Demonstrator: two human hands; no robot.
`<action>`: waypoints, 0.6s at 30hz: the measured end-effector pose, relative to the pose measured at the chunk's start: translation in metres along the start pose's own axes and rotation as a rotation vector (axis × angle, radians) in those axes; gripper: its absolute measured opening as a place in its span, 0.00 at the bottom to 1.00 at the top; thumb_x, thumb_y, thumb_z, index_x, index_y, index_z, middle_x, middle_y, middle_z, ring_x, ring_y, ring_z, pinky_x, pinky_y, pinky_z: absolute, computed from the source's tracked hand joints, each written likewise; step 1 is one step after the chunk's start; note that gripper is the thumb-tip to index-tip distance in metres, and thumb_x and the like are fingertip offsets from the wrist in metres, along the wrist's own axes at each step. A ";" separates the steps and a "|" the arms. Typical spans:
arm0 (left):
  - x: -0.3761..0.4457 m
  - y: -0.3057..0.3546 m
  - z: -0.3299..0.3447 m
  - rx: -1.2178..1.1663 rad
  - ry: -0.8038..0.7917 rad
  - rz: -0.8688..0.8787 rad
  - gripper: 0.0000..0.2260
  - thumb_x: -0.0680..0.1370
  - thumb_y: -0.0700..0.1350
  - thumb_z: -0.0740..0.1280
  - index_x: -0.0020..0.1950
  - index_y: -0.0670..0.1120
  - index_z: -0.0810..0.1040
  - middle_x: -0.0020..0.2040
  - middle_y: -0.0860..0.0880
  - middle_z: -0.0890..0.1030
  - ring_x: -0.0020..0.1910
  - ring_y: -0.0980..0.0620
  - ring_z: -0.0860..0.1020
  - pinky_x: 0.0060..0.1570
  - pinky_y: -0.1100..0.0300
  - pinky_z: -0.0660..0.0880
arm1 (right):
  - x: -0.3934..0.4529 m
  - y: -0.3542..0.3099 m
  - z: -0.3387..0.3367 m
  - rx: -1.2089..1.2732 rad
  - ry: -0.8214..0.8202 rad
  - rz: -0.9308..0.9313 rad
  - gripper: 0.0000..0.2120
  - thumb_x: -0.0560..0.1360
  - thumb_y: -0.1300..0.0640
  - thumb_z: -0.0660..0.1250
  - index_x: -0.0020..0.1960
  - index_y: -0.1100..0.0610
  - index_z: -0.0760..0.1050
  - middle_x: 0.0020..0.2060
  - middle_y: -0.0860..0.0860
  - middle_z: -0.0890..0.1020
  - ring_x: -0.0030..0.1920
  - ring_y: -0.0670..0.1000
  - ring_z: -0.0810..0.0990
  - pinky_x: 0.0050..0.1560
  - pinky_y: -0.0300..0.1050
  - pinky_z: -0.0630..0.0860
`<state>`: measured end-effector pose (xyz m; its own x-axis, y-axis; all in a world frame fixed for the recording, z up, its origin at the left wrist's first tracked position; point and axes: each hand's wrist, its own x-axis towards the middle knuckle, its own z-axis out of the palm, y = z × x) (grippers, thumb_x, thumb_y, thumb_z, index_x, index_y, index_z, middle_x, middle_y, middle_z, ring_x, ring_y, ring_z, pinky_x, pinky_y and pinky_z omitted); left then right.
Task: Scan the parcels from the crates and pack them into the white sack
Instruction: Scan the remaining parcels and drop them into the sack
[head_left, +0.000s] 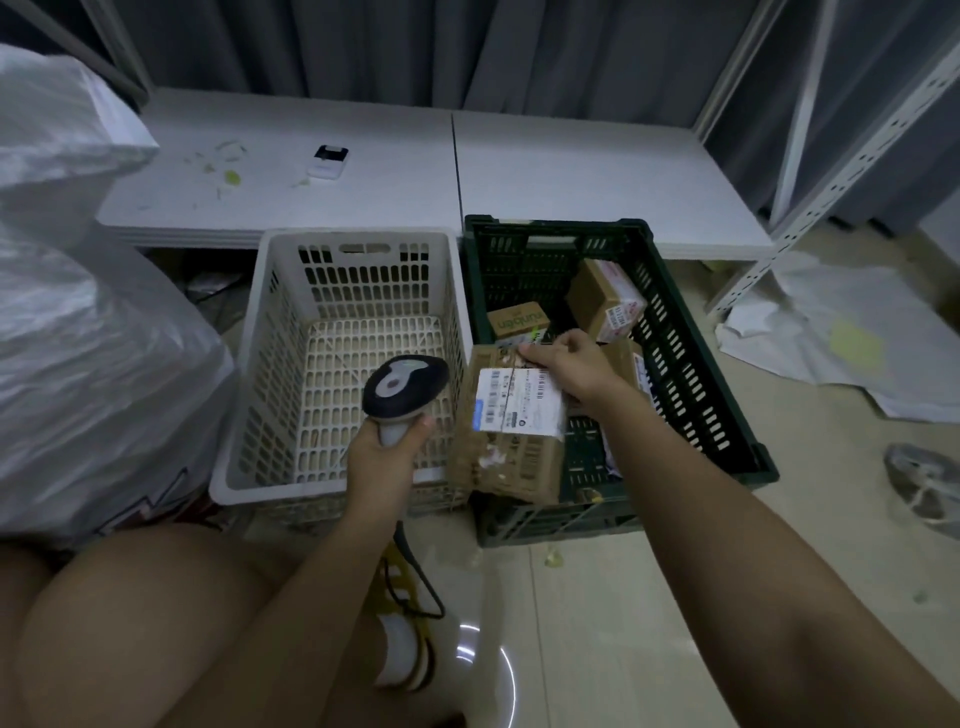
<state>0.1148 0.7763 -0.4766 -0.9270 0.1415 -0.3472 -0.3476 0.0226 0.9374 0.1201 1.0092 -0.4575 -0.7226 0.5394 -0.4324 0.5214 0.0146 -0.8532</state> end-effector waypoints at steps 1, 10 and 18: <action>-0.001 0.002 -0.001 -0.006 0.019 0.013 0.16 0.76 0.43 0.70 0.63 0.47 0.74 0.54 0.50 0.80 0.51 0.51 0.78 0.51 0.57 0.73 | -0.005 0.001 -0.004 0.052 0.043 0.004 0.18 0.72 0.50 0.75 0.46 0.54 0.66 0.47 0.55 0.80 0.41 0.50 0.80 0.34 0.42 0.77; -0.030 0.021 -0.003 0.026 -0.067 0.116 0.15 0.76 0.43 0.70 0.60 0.51 0.72 0.50 0.55 0.78 0.48 0.56 0.77 0.51 0.60 0.71 | -0.052 0.039 -0.011 0.115 0.048 0.109 0.37 0.61 0.42 0.76 0.65 0.57 0.72 0.56 0.54 0.81 0.52 0.55 0.82 0.56 0.55 0.80; -0.051 0.034 -0.009 0.067 -0.148 0.204 0.15 0.75 0.43 0.71 0.60 0.52 0.73 0.50 0.58 0.79 0.47 0.64 0.76 0.44 0.71 0.71 | -0.084 0.057 -0.002 0.240 0.113 0.118 0.30 0.71 0.52 0.75 0.66 0.60 0.67 0.57 0.55 0.79 0.53 0.55 0.81 0.54 0.52 0.79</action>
<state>0.1488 0.7613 -0.4277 -0.9446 0.2931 -0.1475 -0.1410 0.0433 0.9891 0.2116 0.9661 -0.4688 -0.6011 0.6157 -0.5095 0.4672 -0.2466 -0.8491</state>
